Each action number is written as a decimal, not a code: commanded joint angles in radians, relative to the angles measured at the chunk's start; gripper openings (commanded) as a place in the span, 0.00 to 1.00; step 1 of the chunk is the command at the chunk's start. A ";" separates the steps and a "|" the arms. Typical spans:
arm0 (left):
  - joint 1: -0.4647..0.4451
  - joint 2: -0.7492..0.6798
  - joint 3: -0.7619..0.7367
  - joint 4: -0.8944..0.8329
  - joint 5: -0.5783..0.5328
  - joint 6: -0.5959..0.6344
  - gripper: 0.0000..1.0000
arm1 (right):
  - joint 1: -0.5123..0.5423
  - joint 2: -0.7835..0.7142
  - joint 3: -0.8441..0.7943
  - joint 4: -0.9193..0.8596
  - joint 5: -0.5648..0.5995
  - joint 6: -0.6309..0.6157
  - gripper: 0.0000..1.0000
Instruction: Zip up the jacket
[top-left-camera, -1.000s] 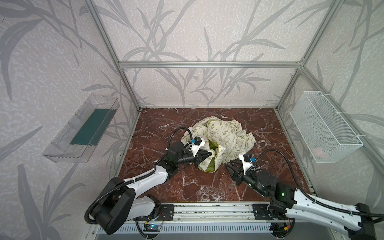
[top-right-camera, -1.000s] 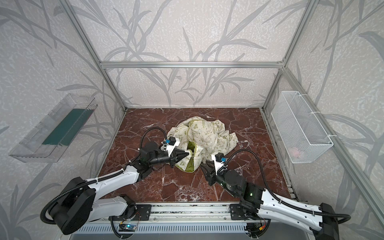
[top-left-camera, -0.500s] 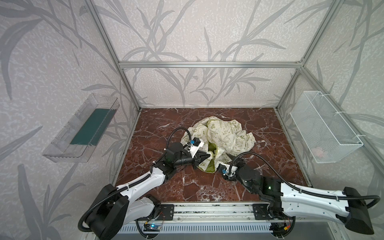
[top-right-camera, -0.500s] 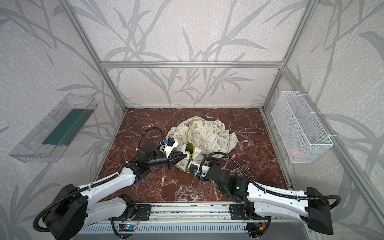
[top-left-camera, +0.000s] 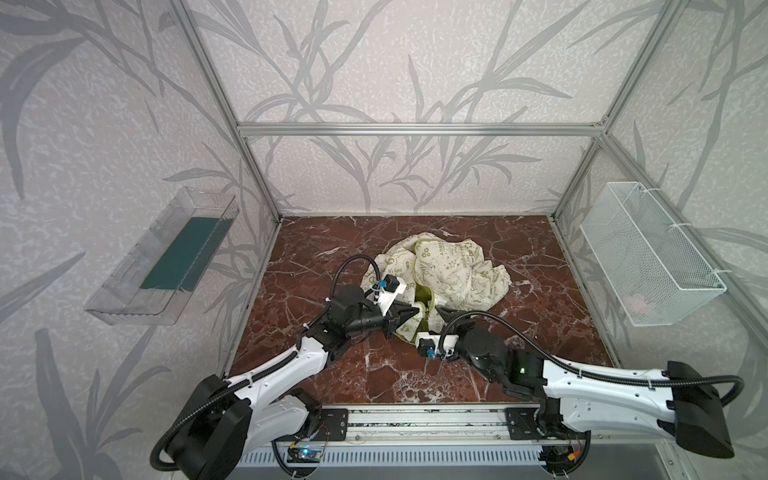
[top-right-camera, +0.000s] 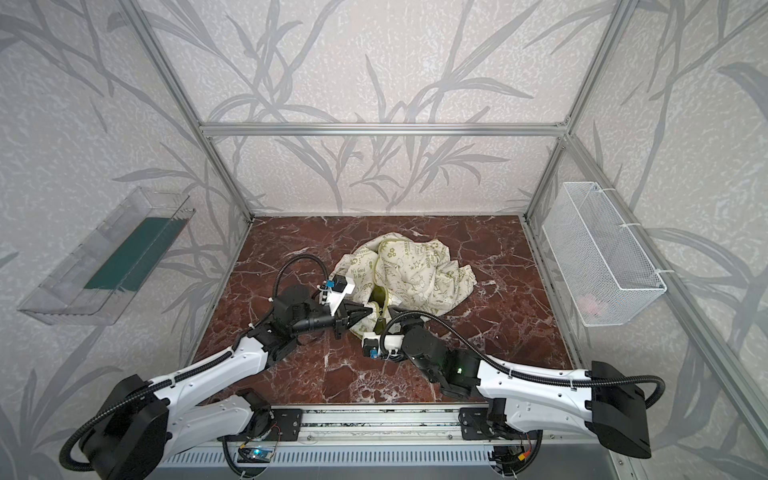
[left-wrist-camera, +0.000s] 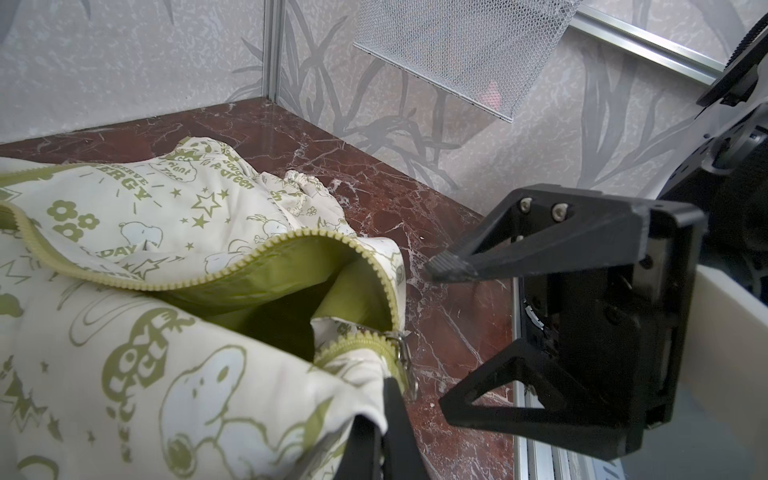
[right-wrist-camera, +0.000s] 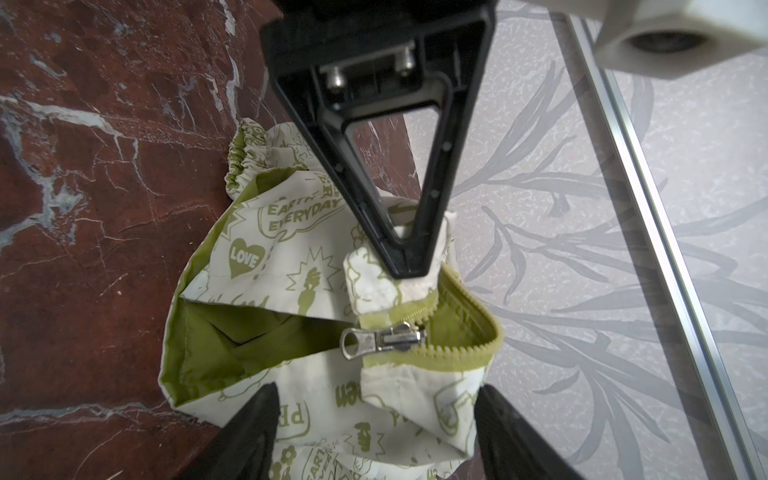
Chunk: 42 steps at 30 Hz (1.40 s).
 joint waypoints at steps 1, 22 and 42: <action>0.003 -0.023 0.001 0.014 -0.007 -0.011 0.00 | -0.007 0.031 0.037 0.105 -0.002 -0.001 0.75; 0.003 -0.025 0.004 -0.003 -0.025 -0.013 0.00 | -0.043 0.059 0.060 0.135 0.004 -0.028 0.68; 0.002 -0.027 0.015 -0.028 -0.037 0.001 0.00 | -0.047 0.037 0.079 0.061 -0.054 0.031 0.46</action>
